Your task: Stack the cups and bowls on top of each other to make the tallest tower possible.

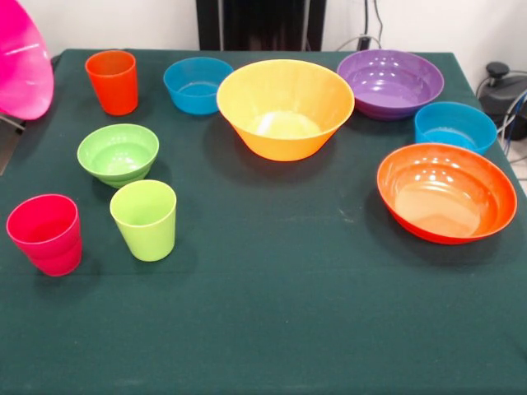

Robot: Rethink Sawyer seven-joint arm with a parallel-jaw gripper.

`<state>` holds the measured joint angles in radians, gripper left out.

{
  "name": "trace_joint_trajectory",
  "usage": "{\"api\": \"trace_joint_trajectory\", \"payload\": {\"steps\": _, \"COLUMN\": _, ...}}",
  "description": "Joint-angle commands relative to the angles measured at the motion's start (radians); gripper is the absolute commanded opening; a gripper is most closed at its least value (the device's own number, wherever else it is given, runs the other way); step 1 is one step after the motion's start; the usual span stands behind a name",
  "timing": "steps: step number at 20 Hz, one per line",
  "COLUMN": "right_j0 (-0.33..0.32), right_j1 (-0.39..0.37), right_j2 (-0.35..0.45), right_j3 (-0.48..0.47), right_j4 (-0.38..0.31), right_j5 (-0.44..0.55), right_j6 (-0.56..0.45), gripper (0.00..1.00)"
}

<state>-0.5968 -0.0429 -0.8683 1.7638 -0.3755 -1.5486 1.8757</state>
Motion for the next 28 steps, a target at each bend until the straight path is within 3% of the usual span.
{"api": "trace_joint_trajectory", "payload": {"steps": 1, "right_j0": 0.006, "right_j1": -0.006, "right_j2": 0.032, "right_j3": -0.189, "right_j4": -0.029, "right_j5": 0.019, "right_j6": -0.048, "gripper": 0.00}}
{"api": "trace_joint_trajectory", "payload": {"steps": 11, "right_j0": -0.026, "right_j1": 0.038, "right_j2": 0.022, "right_j3": -0.267, "right_j4": -0.058, "right_j5": 0.039, "right_j6": -0.017, "gripper": 0.00}}
{"api": "trace_joint_trajectory", "payload": {"steps": 28, "right_j0": -0.124, "right_j1": 0.223, "right_j2": 0.109, "right_j3": -0.362, "right_j4": 0.018, "right_j5": -0.038, "right_j6": -0.047, "gripper": 0.00}}
